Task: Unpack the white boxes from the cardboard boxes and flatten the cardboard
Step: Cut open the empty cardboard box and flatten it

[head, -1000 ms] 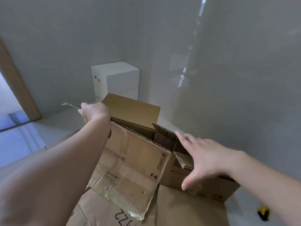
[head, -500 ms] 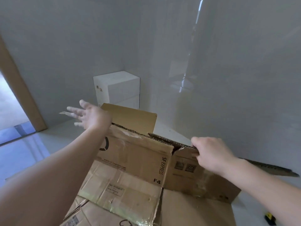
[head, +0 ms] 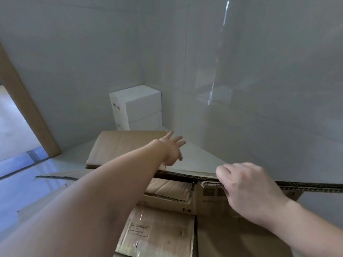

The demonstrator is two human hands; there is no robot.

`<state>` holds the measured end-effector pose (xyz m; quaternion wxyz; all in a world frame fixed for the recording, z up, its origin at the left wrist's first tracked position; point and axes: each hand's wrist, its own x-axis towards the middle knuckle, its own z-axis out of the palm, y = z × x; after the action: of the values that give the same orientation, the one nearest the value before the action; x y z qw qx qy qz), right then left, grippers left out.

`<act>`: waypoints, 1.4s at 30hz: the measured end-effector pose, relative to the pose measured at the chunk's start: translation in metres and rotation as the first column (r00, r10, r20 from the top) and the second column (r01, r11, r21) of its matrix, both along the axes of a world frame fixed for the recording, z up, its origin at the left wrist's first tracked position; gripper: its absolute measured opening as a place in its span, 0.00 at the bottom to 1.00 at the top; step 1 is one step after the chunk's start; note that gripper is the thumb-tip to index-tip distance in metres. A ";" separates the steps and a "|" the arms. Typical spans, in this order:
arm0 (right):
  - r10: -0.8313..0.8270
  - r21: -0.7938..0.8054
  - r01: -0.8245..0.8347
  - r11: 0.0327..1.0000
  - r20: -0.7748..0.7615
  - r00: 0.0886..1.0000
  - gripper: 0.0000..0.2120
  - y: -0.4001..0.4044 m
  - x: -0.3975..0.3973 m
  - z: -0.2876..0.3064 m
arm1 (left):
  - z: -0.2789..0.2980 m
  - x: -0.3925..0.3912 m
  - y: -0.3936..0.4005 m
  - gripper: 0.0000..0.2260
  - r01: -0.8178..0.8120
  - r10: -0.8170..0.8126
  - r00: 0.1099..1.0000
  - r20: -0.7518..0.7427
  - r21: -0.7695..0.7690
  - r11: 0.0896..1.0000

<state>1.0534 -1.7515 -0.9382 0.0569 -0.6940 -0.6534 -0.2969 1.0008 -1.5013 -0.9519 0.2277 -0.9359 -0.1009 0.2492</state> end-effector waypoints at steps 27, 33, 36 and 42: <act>-0.366 0.010 0.367 0.930 -0.044 0.929 0.20 0.038 0.031 0.064 | 0.073 -0.073 -0.001 0.24 0.006 0.015 0.734 0.679 -0.028 1.000; -0.370 0.200 0.367 0.909 -0.023 0.929 0.17 0.029 0.006 0.135 | 0.144 -0.069 0.007 0.14 0.072 -0.093 0.550 0.830 0.064 0.995; -0.321 0.144 0.318 0.937 -0.002 0.947 0.13 0.030 -0.022 0.122 | 0.122 -0.082 0.016 0.15 0.125 -0.068 0.574 0.816 -0.005 0.992; -0.181 -0.381 0.150 0.912 -0.047 0.982 0.14 0.030 -0.087 0.038 | 0.025 -0.145 0.020 0.16 0.283 -0.157 0.638 0.754 -0.040 0.958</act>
<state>0.9665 -1.7214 -0.8998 -0.0760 -0.7563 -0.6342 -0.1414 0.8554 -1.4818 -0.9273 0.1222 -0.9754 -0.0502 -0.1765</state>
